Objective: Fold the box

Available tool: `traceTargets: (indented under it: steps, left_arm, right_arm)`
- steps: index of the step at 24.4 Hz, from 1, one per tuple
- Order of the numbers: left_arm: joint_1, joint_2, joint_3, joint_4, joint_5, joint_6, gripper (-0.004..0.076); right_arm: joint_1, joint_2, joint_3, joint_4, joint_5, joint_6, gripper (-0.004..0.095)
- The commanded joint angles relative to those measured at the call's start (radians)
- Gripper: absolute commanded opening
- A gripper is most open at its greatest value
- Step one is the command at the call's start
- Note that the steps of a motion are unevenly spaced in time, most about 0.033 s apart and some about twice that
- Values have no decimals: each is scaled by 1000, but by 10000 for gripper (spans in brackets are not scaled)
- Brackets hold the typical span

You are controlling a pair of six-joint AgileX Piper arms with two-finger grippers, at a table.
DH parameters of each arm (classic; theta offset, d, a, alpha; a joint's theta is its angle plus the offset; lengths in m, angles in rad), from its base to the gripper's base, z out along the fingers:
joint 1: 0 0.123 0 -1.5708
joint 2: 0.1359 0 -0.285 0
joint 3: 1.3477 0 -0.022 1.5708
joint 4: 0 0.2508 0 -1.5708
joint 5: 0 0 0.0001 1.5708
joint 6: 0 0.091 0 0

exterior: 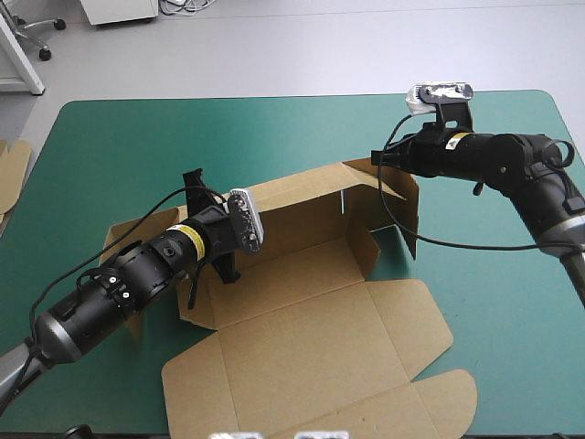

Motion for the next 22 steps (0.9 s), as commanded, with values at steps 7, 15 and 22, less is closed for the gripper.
traceTargets:
  steps: [7, 15, 22]
  left_arm:
    - [-16, -10, -7, -82, 100, -10, -14]
    - [-46, -10, -7, -82, 123, 1, -14]
    - [-46, -10, -7, -82, 123, 1, -14]
  right_arm:
    - [-11, 102, -178, 29, -58, -25, -34]
    - [-13, 271, -326, 29, 38, -29, -34]
    - [-14, 300, -326, 2, 131, -32, -34]
